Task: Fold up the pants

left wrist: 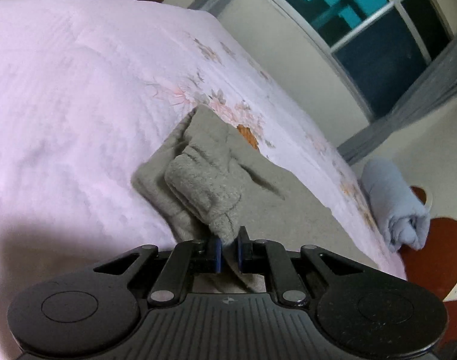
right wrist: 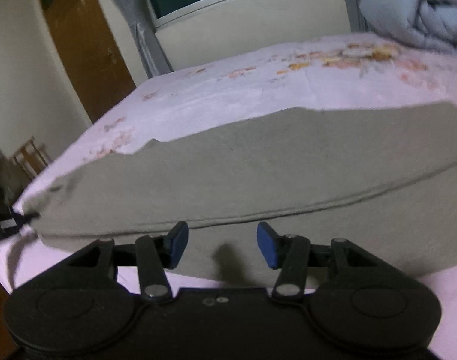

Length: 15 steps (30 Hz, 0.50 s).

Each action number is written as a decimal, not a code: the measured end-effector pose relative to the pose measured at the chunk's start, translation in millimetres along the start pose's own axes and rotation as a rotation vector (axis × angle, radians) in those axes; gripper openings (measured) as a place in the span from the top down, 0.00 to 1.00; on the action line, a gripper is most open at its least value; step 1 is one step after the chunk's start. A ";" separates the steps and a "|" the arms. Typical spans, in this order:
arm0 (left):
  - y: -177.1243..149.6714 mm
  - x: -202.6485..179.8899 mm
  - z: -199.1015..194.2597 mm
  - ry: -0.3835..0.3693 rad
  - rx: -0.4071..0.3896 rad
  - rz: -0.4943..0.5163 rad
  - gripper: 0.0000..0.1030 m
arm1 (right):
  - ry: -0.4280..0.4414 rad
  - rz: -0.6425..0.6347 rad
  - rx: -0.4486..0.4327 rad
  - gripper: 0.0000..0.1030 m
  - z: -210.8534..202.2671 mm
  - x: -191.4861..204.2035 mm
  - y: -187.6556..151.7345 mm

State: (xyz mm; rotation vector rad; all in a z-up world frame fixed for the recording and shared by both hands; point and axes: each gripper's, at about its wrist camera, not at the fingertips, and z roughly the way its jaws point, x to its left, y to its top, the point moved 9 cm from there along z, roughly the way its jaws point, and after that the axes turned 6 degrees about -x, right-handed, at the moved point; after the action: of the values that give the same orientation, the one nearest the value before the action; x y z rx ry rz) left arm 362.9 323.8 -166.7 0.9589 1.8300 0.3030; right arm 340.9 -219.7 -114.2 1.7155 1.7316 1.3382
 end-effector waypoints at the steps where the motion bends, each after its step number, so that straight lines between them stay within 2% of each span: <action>1: -2.0 0.3 0.7 0.001 -0.001 -0.001 0.90 | 0.007 0.039 -0.002 0.58 3.7 0.3 0.4; 2: -4.0 0.5 2.3 -0.002 -0.003 -0.006 0.90 | 0.017 0.084 -0.002 0.57 7.8 1.4 0.5; 4: -3.7 2.3 4.4 -0.012 -0.011 -0.021 0.90 | 0.040 0.185 0.005 0.46 17.5 0.8 0.6; 6: -4.7 3.1 4.3 -0.021 -0.023 -0.032 0.90 | 0.060 0.305 0.012 0.43 29.1 -1.5 -2.2; 9: -9.2 5.8 -0.2 -0.025 -0.046 -0.052 0.90 | 0.056 0.453 0.022 0.50 44.7 -7.8 -12.1; 11: -10.8 8.2 -2.5 -0.024 -0.065 -0.064 0.90 | 0.037 0.480 0.006 0.54 49.1 -9.0 -13.6; 15: -15.9 11.6 -1.3 -0.027 -0.089 -0.092 0.90 | 0.030 0.564 -0.002 0.68 58.4 -11.5 -14.4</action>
State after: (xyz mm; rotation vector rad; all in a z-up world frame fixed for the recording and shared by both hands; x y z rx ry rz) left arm 352.1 322.1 -183.2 0.8106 1.8145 0.3105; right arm 381.4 -206.4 -158.2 2.2973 1.2986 1.5830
